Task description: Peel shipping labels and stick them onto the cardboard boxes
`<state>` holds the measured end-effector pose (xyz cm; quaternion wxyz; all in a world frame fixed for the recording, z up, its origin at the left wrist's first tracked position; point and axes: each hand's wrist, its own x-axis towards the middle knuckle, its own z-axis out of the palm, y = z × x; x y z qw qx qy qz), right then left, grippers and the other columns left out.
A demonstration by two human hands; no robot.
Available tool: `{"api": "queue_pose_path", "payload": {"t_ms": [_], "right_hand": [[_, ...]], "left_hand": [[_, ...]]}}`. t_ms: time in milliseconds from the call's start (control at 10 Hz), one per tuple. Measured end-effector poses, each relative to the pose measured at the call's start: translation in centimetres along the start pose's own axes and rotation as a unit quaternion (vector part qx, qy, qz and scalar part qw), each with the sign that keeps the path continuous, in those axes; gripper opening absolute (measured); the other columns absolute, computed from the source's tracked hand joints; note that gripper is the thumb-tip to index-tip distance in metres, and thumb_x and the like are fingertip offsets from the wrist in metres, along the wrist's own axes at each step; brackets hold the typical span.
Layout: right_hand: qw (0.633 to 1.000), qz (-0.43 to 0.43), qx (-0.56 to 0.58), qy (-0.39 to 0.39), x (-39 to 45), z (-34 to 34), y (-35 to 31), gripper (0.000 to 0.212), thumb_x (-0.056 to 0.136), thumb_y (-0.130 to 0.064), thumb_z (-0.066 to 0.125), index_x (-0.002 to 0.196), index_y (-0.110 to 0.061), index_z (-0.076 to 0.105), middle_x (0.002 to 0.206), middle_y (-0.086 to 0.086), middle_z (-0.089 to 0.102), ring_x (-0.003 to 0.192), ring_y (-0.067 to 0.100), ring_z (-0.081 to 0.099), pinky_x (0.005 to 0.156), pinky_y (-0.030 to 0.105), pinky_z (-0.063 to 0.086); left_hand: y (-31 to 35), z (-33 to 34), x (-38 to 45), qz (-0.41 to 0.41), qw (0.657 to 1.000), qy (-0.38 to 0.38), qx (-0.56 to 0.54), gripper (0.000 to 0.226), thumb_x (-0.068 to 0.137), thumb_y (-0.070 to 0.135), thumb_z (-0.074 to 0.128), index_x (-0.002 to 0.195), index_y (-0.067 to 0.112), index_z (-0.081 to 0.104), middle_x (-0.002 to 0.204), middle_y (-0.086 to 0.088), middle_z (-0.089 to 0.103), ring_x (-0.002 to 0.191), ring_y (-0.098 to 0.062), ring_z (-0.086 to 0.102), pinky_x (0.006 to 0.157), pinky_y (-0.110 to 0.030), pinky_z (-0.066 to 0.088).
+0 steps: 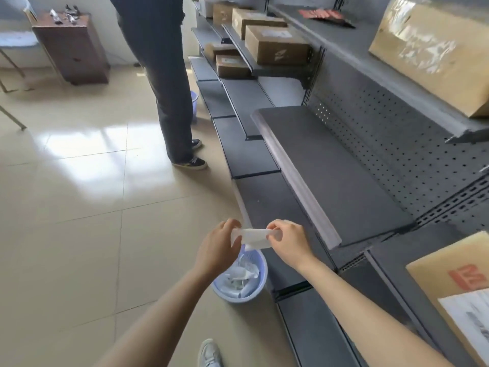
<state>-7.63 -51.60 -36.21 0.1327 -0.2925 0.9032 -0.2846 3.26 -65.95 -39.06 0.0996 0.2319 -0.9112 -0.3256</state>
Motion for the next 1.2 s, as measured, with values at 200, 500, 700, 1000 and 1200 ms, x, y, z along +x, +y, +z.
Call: {"api": "queue_pose_path", "payload": {"t_ms": [200,500,700,1000,1200], "right_hand": [[0.999,0.036,0.018,-0.026,2.4,10.9,7.6,0.014,0.084,-0.013,0.061,0.098,-0.011,0.066,0.1,0.006,0.067,0.091,0.024,0.06,0.079,0.033,0.05],[0.998,0.047,-0.008,-0.041,6.9,26.4,18.8,0.016,0.081,-0.007,0.06,0.096,-0.005,0.066,0.102,0.013,0.064,0.094,0.03,0.059,0.081,0.032,0.044],[0.997,0.051,-0.035,-0.042,9.0,32.3,23.4,0.022,0.086,-0.011,0.056,0.105,-0.009,0.068,0.111,0.01,0.065,0.102,0.029,0.058,0.086,0.034,0.047],[0.995,0.038,-0.072,-0.056,9.8,34.1,25.1,0.038,0.089,-0.015,0.055,0.127,-0.017,0.059,0.13,0.001,0.059,0.123,0.023,0.046,0.1,0.036,0.042],[0.997,0.067,-0.03,-0.036,10.1,30.6,23.4,0.028,0.09,-0.025,0.055,0.117,-0.022,0.063,0.115,0.004,0.067,0.104,0.026,0.06,0.085,0.033,0.05]], "left_hand": [[-9.0,9.9,1.1,-0.041,0.998,-0.039,-0.009,0.016,0.09,0.018,0.053,0.105,0.013,0.054,0.102,-0.01,0.066,0.088,-0.034,0.059,0.075,-0.039,0.048],[-21.9,24.9,3.8,-0.042,0.997,-0.06,0.017,0.017,0.091,0.023,0.054,0.106,0.02,0.063,0.11,0.002,0.068,0.098,-0.023,0.06,0.075,-0.031,0.044],[-26.8,30.7,5.3,-0.024,0.998,-0.05,0.04,0.021,0.09,0.021,0.056,0.107,0.018,0.069,0.112,0.0,0.069,0.106,-0.023,0.06,0.084,-0.035,0.048],[-28.4,32.3,6.3,0.001,0.993,-0.067,0.102,0.039,0.095,0.027,0.051,0.133,0.022,0.055,0.134,0.004,0.059,0.126,-0.021,0.048,0.098,-0.035,0.043],[-25.1,29.8,7.1,0.001,0.996,-0.002,0.089,0.022,0.092,0.025,0.05,0.103,0.027,0.069,0.11,0.007,0.071,0.107,-0.021,0.06,0.078,-0.033,0.046]]}}
